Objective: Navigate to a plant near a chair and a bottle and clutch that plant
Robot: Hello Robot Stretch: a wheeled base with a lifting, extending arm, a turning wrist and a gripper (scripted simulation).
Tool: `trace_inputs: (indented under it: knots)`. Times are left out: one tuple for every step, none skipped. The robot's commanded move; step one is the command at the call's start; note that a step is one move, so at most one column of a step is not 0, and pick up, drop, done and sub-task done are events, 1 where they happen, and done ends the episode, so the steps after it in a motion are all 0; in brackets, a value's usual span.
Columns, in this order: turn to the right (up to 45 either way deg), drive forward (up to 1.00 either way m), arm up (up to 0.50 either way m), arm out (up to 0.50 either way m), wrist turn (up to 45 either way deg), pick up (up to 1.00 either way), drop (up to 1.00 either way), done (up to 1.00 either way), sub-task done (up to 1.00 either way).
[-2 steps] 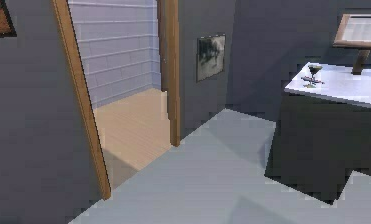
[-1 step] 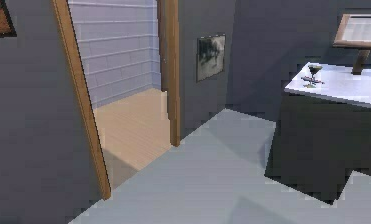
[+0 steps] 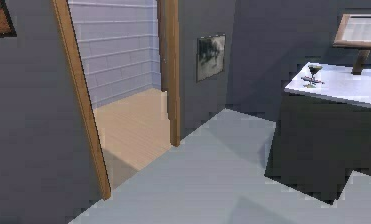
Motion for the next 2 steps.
trace_inputs:
  knots:
    - [0.0,0.0,0.0,0.0,0.0,1.0,0.0,0.0,0.0]
    - [0.0,0.0,0.1,0.0,0.0,0.0,0.0,0.0,0.0]
